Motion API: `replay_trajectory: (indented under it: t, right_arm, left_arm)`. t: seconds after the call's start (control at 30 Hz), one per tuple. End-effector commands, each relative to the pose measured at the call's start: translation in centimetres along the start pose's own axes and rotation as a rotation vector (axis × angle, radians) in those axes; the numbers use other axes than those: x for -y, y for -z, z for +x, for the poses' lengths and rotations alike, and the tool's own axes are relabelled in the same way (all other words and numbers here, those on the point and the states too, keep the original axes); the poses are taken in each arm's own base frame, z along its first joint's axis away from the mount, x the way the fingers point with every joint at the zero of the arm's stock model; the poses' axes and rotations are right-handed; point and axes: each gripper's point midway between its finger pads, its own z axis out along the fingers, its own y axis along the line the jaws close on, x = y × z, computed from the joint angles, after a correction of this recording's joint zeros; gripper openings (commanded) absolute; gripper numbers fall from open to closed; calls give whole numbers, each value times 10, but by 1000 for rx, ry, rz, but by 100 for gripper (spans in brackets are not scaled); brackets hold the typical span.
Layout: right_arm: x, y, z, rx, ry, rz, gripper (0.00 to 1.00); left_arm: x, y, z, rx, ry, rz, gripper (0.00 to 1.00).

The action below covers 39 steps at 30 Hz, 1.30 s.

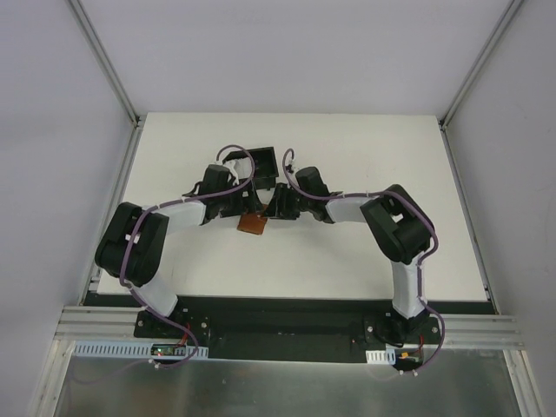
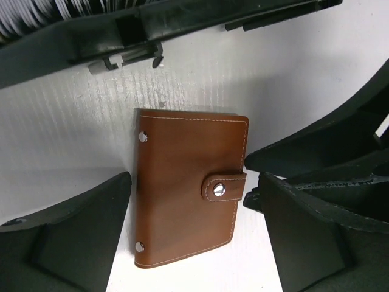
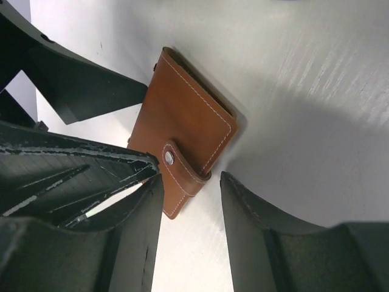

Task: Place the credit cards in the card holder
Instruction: Move the card holder to the center of the board.

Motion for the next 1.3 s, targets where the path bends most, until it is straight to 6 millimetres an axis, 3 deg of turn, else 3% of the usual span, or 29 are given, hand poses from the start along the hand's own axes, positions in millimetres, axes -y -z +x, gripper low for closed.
replay_trajectory:
  t: [0.0, 0.4, 0.6, 0.67, 0.8, 0.93, 1.1, 1.17, 1.2, 1.27]
  right_arm:
    - [20, -11, 20, -58, -67, 55, 45]
    - [14, 17, 97, -203, -25, 7, 39]
    - [0, 50, 147, -261, -25, 2, 39]
    - [1, 61, 150, -247, -15, 21, 40]
    - [-4, 77, 128, -217, 29, 43, 44]
    - [-15, 89, 86, -150, 113, 87, 51]
    - [-14, 99, 9, -41, 168, 228, 60]
    - [-11, 98, -26, 11, 189, 296, 68]
    - [-19, 98, -51, 49, 213, 304, 70]
    - [-18, 93, -80, 63, 225, 350, 72]
  left_arm:
    - [-2, -3, 25, -76, -4, 56, 84]
    - [17, 25, 80, -139, 28, 206, 72]
    - [21, 51, 100, -134, 68, 220, 71]
    - [12, 59, 104, -120, 83, 173, 73]
    - [5, 70, 91, -69, 46, 93, 78]
    - [3, 77, 64, 7, 8, 25, 82]
    - [8, 87, 39, 86, 19, -5, 84]
    - [9, 93, 37, 99, 30, -10, 84]
    - [9, 96, 35, 113, 31, -12, 85]
    - [10, 102, 33, 134, 30, -7, 86]
